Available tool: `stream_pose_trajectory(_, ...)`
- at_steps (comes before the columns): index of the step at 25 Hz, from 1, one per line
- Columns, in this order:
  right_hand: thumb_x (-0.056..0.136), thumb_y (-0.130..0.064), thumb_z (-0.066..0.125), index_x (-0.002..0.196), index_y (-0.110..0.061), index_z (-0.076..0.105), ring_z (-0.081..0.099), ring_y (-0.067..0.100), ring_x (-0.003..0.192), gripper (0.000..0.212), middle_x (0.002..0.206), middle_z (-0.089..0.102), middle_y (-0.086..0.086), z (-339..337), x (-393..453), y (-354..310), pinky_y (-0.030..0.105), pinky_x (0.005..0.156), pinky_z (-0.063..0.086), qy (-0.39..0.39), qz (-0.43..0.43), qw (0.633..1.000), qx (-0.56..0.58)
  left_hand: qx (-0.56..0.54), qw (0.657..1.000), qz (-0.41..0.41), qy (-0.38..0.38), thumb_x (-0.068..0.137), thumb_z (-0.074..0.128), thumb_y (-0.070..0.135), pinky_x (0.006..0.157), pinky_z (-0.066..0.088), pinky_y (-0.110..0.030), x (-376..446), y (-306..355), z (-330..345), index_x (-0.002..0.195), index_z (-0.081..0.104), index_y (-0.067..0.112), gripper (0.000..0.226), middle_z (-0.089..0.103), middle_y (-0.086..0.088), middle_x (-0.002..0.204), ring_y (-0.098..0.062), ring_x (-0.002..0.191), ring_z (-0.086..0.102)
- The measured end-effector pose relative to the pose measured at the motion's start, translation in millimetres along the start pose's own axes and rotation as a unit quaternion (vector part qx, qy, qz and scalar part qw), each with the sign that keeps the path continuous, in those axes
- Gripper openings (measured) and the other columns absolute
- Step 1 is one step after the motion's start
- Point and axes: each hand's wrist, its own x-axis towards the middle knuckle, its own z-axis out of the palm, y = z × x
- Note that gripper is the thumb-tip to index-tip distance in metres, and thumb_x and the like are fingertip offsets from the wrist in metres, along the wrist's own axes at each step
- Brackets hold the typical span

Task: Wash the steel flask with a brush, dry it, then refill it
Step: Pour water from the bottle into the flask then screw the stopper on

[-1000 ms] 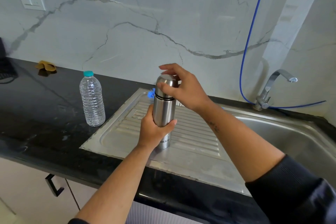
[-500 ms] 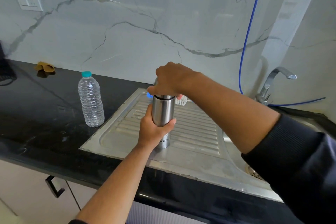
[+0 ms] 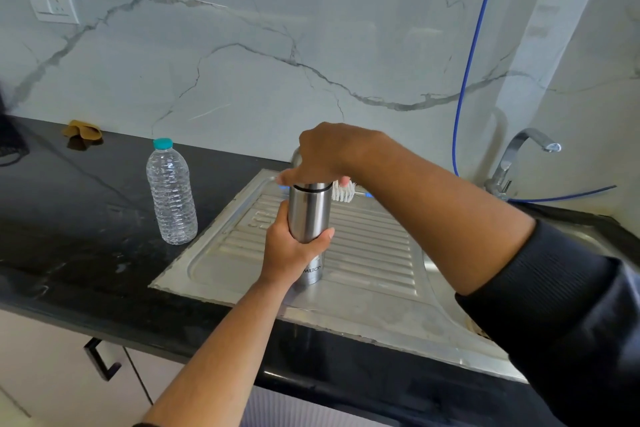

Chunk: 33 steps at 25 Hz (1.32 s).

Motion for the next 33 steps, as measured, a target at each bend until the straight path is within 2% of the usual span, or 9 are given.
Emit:
stream_pose_trajectory(3, 0.094, -0.049, 0.062, 0.122, -0.025, 0.051, 0.057, 0.016, 0.08, 0.038, 0.104, 0.06, 0.002, -4.9, -3.1, 7.8, 0.028, 0.06, 0.039, -0.016, -0.068, 0.997, 0.013, 0.004, 1.0, -0.001, -0.002, 0.076, 0.091, 0.021, 0.066, 0.058, -0.017, -0.1, 0.5, -0.2, 0.12, 0.055, 0.034, 0.059, 0.069, 0.008, 0.098, -0.004, 0.086, 0.07)
stream_pose_trajectory(8, 0.099, -0.065, 0.043, 0.113, -0.014, 0.062, 0.056, 0.024, 0.083, 0.056, 0.097, 0.059, 0.005, 15.3, 2.9, -1.7, 0.031, 0.064, 0.04, 0.095, -0.006, 0.992, -0.08, 0.011, 1.0, 0.002, -0.002, 0.075, 0.09, 0.02, 0.066, 0.057, -0.016, -0.4, 0.5, 1.0, 0.121, 0.056, 0.031, 0.059, 0.069, 0.007, 0.098, -0.003, 0.087, 0.069)
stream_pose_trajectory(13, 0.093, -0.049, 0.056, 0.124, -0.03, 0.053, 0.058, 0.022, 0.089, 0.037, 0.097, 0.058, -0.004, -5.0, -0.2, 14.2, 0.031, 0.062, 0.039, -0.016, -0.094, 0.995, -0.013, 0.01, 1.0, -0.001, -0.01, 0.076, 0.09, 0.021, 0.067, 0.057, -0.016, -0.1, -0.4, 0.3, 0.121, 0.055, 0.033, 0.059, 0.069, 0.007, 0.099, -0.004, 0.088, 0.069)
stream_pose_trajectory(15, 0.098, -0.051, 0.052, 0.124, -0.029, 0.056, 0.057, 0.022, 0.087, 0.035, 0.089, 0.053, -0.007, -3.5, -4.9, 16.5, 0.028, 0.061, 0.036, 0.02, -0.116, 0.993, -0.028, 0.013, 1.0, 0.002, -0.004, 0.075, 0.091, 0.022, 0.067, 0.059, -0.018, -0.3, -1.4, 0.9, 0.12, 0.055, 0.033, 0.058, 0.069, 0.007, 0.098, -0.004, 0.087, 0.069)
stream_pose_trajectory(19, 0.102, -0.066, 0.03, 0.101, -0.013, 0.061, 0.053, 0.024, 0.078, 0.061, 0.092, 0.059, 0.005, 15.8, 0.6, 0.0, 0.032, 0.063, 0.037, 0.111, -0.009, 0.986, -0.125, 0.014, 1.0, 0.005, 0.005, 0.075, 0.091, 0.021, 0.067, 0.059, -0.019, -0.1, -1.6, 1.9, 0.117, 0.055, 0.035, 0.057, 0.069, 0.006, 0.096, -0.005, 0.085, 0.069)
stream_pose_trajectory(24, 0.097, -0.045, 0.053, 0.125, -0.019, 0.048, 0.056, 0.016, 0.075, 0.04, 0.1, 0.057, 0.005, -6.8, -4.4, 7.5, 0.03, 0.057, 0.035, -0.035, -0.046, 0.998, -0.004, 0.021, 1.0, 0.003, -0.001, 0.075, 0.091, 0.023, 0.068, 0.059, -0.018, 0.4, -2.3, 0.8, 0.121, 0.054, 0.034, 0.06, 0.068, 0.008, 0.099, -0.004, 0.087, 0.069)
stream_pose_trajectory(26, 0.099, -0.049, 0.052, 0.118, -0.019, 0.052, 0.055, 0.014, 0.069, 0.036, 0.09, 0.055, 0.002, -4.1, -7.1, 9.7, 0.028, 0.055, 0.033, -0.005, -0.057, 0.998, -0.007, 0.021, 1.0, 0.005, -0.002, 0.075, 0.091, 0.023, 0.068, 0.059, -0.018, 0.3, -2.4, 1.0, 0.119, 0.053, 0.036, 0.059, 0.068, 0.009, 0.098, -0.003, 0.087, 0.069)
stream_pose_trajectory(30, 0.097, -0.074, 0.034, 0.088, -0.014, 0.058, 0.056, 0.018, 0.066, 0.066, 0.073, 0.054, 0.002, 11.1, -1.9, -1.4, 0.029, 0.057, 0.036, 0.065, 0.039, 0.997, -0.018, 0.022, 1.0, 0.002, -0.002, 0.075, 0.091, 0.023, 0.068, 0.058, -0.017, -1.0, -1.0, 1.4, 0.121, 0.053, 0.034, 0.06, 0.068, 0.009, 0.098, -0.002, 0.087, 0.068)
stream_pose_trajectory(33, 0.101, -0.058, 0.044, 0.11, -0.015, 0.058, 0.055, 0.015, 0.064, 0.046, 0.085, 0.057, 0.003, -6.1, -10.3, -2.9, 0.029, 0.056, 0.036, -0.038, 0.035, 0.999, 0.004, 0.022, 1.0, -0.003, 0.0, 0.075, 0.091, 0.023, 0.067, 0.058, -0.017, -0.9, -1.5, 1.4, 0.121, 0.054, 0.033, 0.06, 0.068, 0.007, 0.1, -0.002, 0.087, 0.068)
